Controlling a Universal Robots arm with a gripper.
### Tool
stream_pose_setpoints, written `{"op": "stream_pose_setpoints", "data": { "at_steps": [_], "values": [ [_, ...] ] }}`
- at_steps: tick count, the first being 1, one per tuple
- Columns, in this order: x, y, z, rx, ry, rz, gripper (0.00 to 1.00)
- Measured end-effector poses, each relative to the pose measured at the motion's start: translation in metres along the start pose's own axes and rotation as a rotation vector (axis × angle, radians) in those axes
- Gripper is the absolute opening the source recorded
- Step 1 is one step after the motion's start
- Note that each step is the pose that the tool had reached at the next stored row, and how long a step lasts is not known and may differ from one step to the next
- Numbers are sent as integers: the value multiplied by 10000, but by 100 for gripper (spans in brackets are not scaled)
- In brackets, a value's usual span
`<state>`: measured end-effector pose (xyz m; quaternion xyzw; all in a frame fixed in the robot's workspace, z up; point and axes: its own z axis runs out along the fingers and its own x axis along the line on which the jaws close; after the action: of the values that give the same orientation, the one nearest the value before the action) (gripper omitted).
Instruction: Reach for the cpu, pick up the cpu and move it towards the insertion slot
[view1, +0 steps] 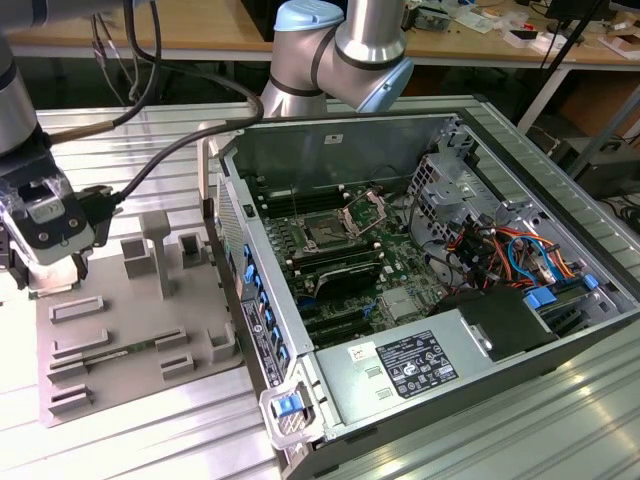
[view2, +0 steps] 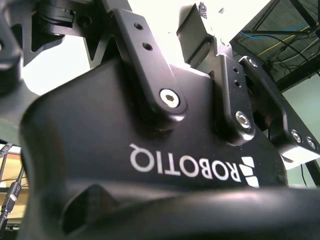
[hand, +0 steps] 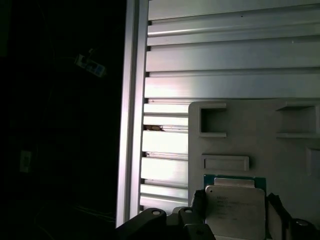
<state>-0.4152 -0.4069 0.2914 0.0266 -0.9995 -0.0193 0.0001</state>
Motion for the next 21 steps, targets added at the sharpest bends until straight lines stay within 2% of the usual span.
{"op": "stream_pose_setpoints", "data": {
  "at_steps": [21],
  "values": [
    [0,3,-83,-30,-3,0,55]
  ]
}}
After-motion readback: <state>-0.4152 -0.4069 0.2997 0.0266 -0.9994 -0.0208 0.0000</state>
